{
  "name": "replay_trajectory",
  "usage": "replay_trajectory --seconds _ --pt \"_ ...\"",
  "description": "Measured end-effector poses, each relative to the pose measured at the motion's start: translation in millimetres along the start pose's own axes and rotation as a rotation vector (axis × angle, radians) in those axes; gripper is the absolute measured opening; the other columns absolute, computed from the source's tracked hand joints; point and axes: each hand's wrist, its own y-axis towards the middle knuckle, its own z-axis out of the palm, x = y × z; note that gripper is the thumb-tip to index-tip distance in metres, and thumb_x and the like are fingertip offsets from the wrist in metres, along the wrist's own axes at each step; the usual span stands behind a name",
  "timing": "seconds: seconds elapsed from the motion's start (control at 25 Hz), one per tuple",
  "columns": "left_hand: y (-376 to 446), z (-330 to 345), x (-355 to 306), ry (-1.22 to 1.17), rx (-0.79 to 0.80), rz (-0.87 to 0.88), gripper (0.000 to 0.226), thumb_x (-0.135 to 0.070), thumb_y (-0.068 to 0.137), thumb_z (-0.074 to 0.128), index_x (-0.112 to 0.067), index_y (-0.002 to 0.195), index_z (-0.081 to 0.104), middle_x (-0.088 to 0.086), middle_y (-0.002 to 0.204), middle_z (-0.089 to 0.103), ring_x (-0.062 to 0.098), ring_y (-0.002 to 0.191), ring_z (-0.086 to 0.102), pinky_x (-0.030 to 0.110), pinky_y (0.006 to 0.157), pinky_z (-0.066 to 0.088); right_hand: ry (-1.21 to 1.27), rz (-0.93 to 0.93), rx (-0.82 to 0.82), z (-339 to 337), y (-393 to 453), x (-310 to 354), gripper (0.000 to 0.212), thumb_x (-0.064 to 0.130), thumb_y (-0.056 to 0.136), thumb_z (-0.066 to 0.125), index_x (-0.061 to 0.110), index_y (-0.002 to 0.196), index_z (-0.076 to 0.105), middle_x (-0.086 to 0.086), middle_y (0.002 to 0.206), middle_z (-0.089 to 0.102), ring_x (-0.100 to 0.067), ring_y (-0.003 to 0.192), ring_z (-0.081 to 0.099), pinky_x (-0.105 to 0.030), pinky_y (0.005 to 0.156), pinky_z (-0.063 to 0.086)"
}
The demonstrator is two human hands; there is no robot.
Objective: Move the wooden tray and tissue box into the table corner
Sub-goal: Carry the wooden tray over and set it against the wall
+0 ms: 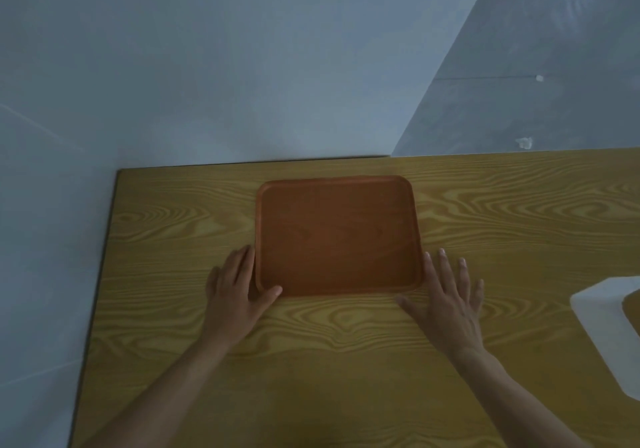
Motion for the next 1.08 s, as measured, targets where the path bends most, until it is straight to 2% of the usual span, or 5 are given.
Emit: replay_trajectory --seconds 0.12,0.24,0.56,0.88,1.08 --pt "-8.2 5.8 10.2 0.041 0.03 0.025 0.101 -0.086 0.08 0.023 -0.023 0.159 0.017 -0.003 0.166 0.022 0.018 0.153 0.014 0.053 0.121 0.01 0.006 -0.02 0.021 3.2 2.9 -4.3 0.097 0.083 0.082 0.034 0.038 0.158 -0.005 0.0 0.17 0.001 -0.03 0.155 -0.01 -0.071 0.116 0.003" --pt "-7.6 7.1 10.4 0.054 0.053 0.014 0.1 -0.087 0.08 0.024 -0.027 0.159 0.012 -0.005 0.167 0.018 0.017 0.154 0.01 0.054 0.121 0.007 0.025 -0.002 0.025 4.6 5.5 -3.4 0.093 0.081 0.085 0.034 0.041 0.158 -0.008 0.002 0.17 0.0 -0.027 0.155 -0.01 -0.072 0.116 0.003" --pt "0.5 7.2 10.3 0.107 0.031 -0.031 0.097 -0.088 0.08 0.026 -0.031 0.158 0.015 -0.005 0.165 0.026 0.024 0.152 0.02 0.057 0.117 0.021 0.105 0.042 0.023 -6.9 16.6 2.0 0.089 0.079 0.083 0.039 0.045 0.157 0.005 0.007 0.17 0.003 -0.026 0.154 -0.012 -0.073 0.116 0.001" --pt "29.5 -5.1 1.2 0.091 0.091 -0.083 0.101 -0.091 0.076 0.021 -0.034 0.158 0.004 -0.003 0.168 0.012 0.028 0.154 0.008 0.059 0.119 0.018 0.138 0.115 0.039 -23.0 45.7 12.2 0.088 0.079 0.079 0.049 0.052 0.154 0.012 0.005 0.17 0.005 -0.029 0.154 -0.008 -0.077 0.114 0.004" --pt "43.6 -14.3 -7.1 0.069 0.166 -0.143 0.098 -0.084 0.078 0.035 -0.037 0.157 0.001 -0.004 0.169 0.004 0.029 0.154 0.002 0.064 0.116 0.017 0.151 0.148 0.032 -29.2 54.6 17.4 0.086 0.078 0.078 0.054 0.054 0.152 0.017 0.002 0.166 0.011 -0.029 0.153 -0.002 -0.078 0.112 0.009"
